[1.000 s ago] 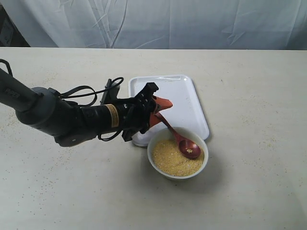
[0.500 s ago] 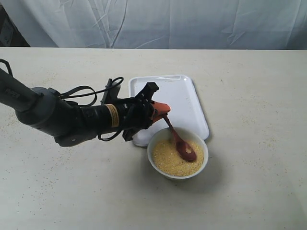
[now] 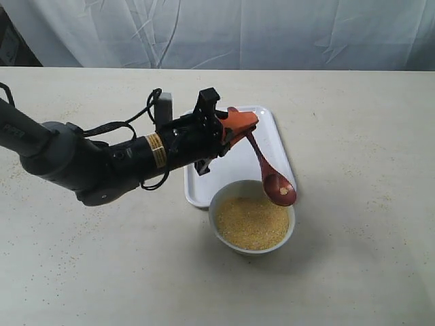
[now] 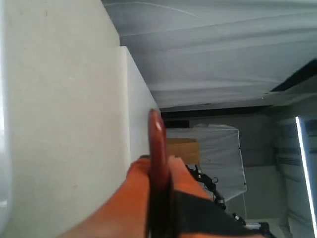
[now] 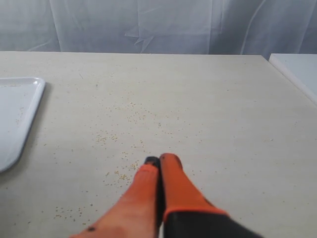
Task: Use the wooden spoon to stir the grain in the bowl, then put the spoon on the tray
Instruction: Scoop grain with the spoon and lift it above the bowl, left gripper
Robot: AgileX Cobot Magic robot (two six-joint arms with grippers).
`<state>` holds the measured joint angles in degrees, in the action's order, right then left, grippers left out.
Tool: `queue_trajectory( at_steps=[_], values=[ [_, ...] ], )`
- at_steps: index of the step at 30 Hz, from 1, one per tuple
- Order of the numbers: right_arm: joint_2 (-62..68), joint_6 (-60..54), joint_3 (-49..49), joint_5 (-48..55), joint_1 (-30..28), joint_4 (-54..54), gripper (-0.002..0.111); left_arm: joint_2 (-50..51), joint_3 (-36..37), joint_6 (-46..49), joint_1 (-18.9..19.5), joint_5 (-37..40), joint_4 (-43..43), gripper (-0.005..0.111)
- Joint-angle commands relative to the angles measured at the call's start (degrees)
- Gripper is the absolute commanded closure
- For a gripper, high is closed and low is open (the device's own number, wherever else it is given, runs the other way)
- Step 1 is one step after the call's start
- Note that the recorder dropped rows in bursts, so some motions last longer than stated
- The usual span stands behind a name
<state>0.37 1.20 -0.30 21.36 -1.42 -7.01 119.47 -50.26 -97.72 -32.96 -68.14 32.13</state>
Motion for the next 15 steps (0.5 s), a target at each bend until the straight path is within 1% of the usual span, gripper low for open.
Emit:
queue_trajectory(
  at_steps=[1,2,3,6,7,8,9,10,11,13,15],
  values=[
    [-0.37,0.02,0.30,-0.54,-0.26,-0.03,0.108,-4.52,-0.11,7.81,1.11,-1.83,3.31,0.107],
    [-0.37,0.02,0.30,-0.54,-0.26,-0.03,0.108,-5.60,-0.11,10.02,1.11,-1.83,4.02,0.107],
    [-0.37,0.02,0.30,-0.54,-0.26,-0.03,0.108,-6.79,-0.11,11.95,1.11,-0.14,4.69,0.107],
    [-0.37,0.02,0.30,-0.54,-0.26,-0.14,0.108,-11.43,-0.11,20.42,0.84,8.85,7.08,0.107],
    [-0.37,0.02,0.30,-0.54,-0.26,-0.14,0.108,-14.38,-0.11,28.19,0.14,15.63,8.65,0.107],
    [-0.37,0.02,0.30,-0.54,-0.26,-0.14,0.108,-15.43,-0.11,31.30,-0.33,18.12,8.83,0.107],
    [-0.37,0.02,0.30,-0.54,-0.26,-0.14,0.108,-16.11,-0.11,38.93,-1.54,23.63,7.32,0.107],
    [-0.37,0.02,0.30,-0.54,-0.26,-0.14,0.108,-16.11,-0.11,41.56,-2.11,25.46,6.08,0.107],
    [-0.37,0.02,0.30,-0.54,-0.26,-0.04,0.108,-15.10,-0.11,46.55,-3.04,27.10,4.45,0.107],
    [-0.37,0.02,0.30,-0.54,-0.26,-0.04,0.108,-12.86,-0.11,49.64,-3.71,26.87,2.46,0.107],
    [-0.37,0.02,0.30,-0.54,-0.26,-0.04,0.108,-10.05,-0.11,49.94,-4.30,26.53,1.59,0.107]
  ],
)
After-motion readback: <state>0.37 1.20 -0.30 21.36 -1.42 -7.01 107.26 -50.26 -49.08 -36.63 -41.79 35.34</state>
